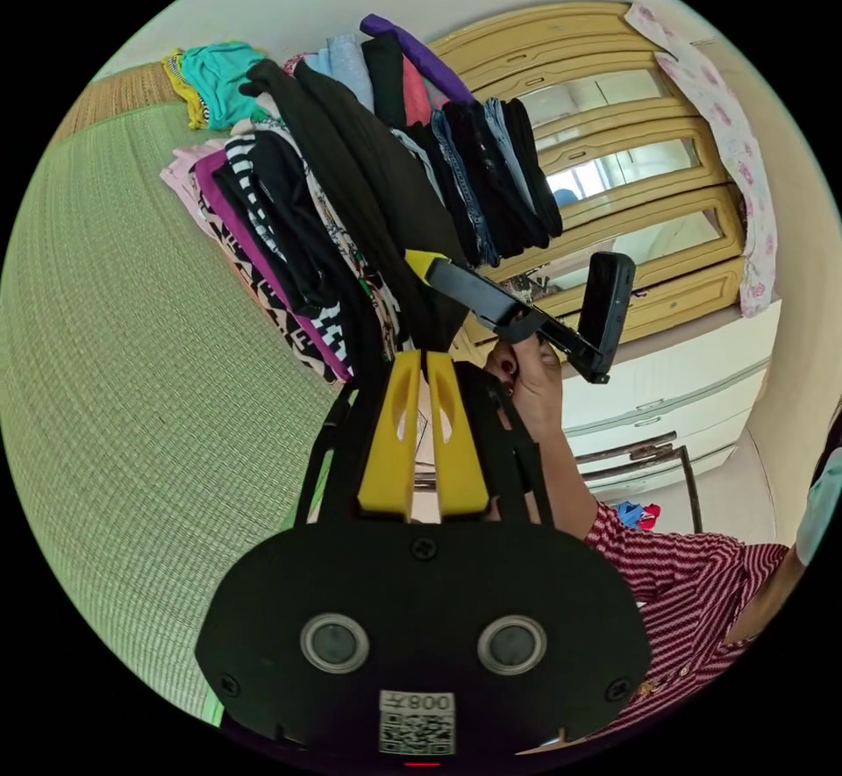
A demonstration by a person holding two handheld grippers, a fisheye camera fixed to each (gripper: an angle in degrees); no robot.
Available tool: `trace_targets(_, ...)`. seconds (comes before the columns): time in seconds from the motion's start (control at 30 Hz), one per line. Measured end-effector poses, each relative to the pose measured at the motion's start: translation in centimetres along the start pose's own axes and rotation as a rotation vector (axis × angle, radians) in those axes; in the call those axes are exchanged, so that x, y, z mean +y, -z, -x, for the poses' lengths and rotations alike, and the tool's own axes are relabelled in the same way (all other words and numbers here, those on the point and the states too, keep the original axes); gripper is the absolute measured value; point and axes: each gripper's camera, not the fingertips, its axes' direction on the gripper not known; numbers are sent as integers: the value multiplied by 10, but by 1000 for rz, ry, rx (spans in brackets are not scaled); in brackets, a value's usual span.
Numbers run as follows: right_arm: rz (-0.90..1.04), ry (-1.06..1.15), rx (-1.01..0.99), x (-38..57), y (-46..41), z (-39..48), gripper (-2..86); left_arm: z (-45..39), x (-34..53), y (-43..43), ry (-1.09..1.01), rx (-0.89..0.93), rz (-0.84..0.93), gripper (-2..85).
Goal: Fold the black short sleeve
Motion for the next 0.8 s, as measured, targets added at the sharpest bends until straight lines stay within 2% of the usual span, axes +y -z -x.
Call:
trace_targets(0.17, -113, -4, -38, 20, 31, 39, 1, 0, 3, 25, -31, -68, 0, 3)
trace_targets(0.27, 11, 12, 6, 23, -6, 57, 2, 5, 13, 42, -21, -79, -2, 2)
trace_targets(0.4, -47, -36, -36, 37, 2, 71, 1, 11, 32, 75, -29, -106, -19, 2)
trace_targets(0.53, -80, -38, -20, 55, 8, 95, 1, 28, 67, 119, -20, -175, -14, 2)
trace_targets(0.8, -90, -70, -49, 78, -4, 128, 0, 76, 161, 189, 132, -303, 22, 2)
